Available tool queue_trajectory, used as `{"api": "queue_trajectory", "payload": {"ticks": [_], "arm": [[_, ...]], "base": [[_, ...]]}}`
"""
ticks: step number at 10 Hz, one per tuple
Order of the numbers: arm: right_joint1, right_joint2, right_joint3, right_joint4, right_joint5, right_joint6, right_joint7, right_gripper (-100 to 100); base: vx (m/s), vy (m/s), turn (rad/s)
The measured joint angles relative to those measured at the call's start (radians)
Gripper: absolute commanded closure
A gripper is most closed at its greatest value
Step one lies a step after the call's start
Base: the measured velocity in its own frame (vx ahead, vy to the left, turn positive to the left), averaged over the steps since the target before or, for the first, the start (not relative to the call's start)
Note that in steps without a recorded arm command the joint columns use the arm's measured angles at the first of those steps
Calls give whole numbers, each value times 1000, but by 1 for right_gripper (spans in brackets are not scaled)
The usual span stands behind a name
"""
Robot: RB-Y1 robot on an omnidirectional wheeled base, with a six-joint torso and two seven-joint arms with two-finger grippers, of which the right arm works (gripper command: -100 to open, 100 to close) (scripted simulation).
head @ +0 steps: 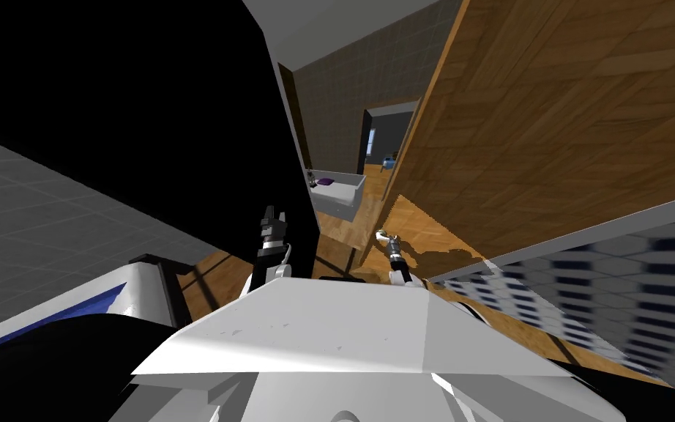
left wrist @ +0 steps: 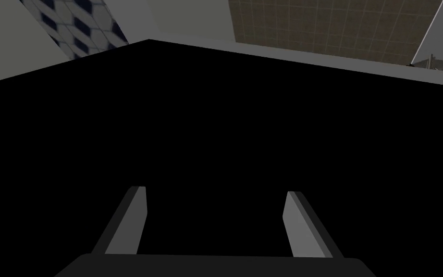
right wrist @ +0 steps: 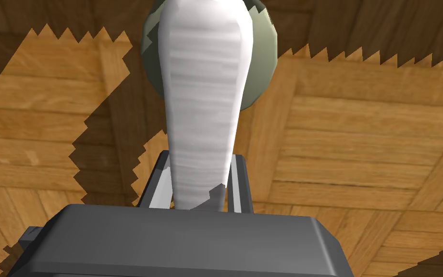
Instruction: Pull the door open
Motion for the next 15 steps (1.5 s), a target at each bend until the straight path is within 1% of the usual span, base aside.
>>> {"api": "queue_trajectory", "payload": {"ticks": [1, 2, 3, 4, 6, 7, 8, 9, 10, 11, 13, 14, 15], "arm": [[13, -19, 6, 3, 3, -11, -22, 100], [16, -36, 9, 27, 4, -32, -42, 100], [36, -41, 12, 9, 5, -29, -50, 100], [58, -55, 17, -7, 8, -28, -64, 100], [66, -87, 25, 12, 11, -55, -101, 100], [85, -106, 29, -6, 13, -59, -121, 100], [95, -120, 33, -10, 15, -66, -138, 100], [90, -129, 37, 19, 17, -86, -151, 100], [103, -143, 42, 16, 19, -96, -167, 100], [108, -146, 41, 16, 19, -94, -171, 100], [104, -150, 37, 19, 16, -91, -169, 100], [104, -152, 36, 9, 15, -86, -168, 100], [111, -150, 35, -11, 13, -73, -164, 100]], "base": [[-172, 45, 182], [-108, 11, 35], [-90, 18, 162], [-109, 26, 169], [-109, 19, 148], [-128, 24, 115], [-95, 19, 43], [-111, 22, 97], [-56, -2, -6], [-125, -25, 114], [-193, -45, 133], [-226, -33, 148], [-213, -57, 180]]}}
